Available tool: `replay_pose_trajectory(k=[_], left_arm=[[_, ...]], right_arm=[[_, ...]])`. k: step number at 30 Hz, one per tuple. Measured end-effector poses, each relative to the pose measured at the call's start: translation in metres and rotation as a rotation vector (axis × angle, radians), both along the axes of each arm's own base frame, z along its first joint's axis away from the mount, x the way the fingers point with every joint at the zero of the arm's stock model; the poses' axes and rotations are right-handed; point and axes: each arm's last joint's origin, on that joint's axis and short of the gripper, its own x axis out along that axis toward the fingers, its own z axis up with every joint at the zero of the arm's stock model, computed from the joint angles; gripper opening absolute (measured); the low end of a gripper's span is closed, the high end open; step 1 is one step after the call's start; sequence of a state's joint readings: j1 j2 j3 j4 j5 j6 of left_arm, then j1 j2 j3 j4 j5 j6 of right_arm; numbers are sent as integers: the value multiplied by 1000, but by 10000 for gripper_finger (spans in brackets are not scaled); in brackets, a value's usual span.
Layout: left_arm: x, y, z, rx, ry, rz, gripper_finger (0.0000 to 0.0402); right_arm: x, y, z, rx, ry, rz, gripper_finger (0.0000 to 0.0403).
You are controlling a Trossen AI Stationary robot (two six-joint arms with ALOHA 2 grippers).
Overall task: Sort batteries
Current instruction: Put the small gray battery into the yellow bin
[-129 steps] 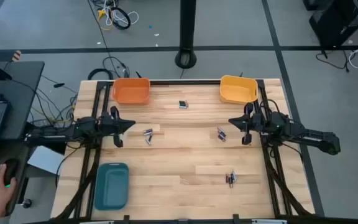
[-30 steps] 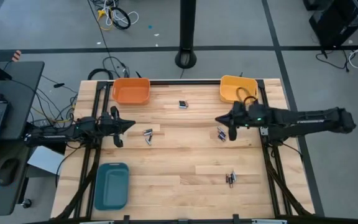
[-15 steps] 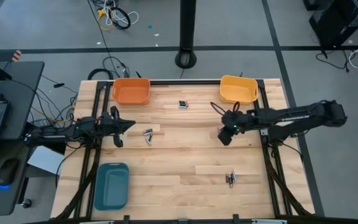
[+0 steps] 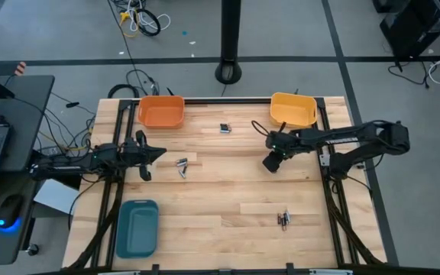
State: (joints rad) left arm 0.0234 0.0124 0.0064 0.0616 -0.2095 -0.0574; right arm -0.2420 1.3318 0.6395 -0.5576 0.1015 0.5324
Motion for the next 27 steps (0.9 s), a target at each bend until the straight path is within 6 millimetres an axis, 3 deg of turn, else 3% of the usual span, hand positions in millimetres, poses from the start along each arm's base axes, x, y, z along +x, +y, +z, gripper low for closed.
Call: replay_pose_trajectory(k=[19, 27], left_arm=[[0, 0, 0, 0, 0, 0, 15], [0, 0, 0, 0, 0, 0, 15]], right_arm=[[13, -8, -29, 16, 76, 45, 148], [13, -10, -30, 0, 84, 67, 119]])
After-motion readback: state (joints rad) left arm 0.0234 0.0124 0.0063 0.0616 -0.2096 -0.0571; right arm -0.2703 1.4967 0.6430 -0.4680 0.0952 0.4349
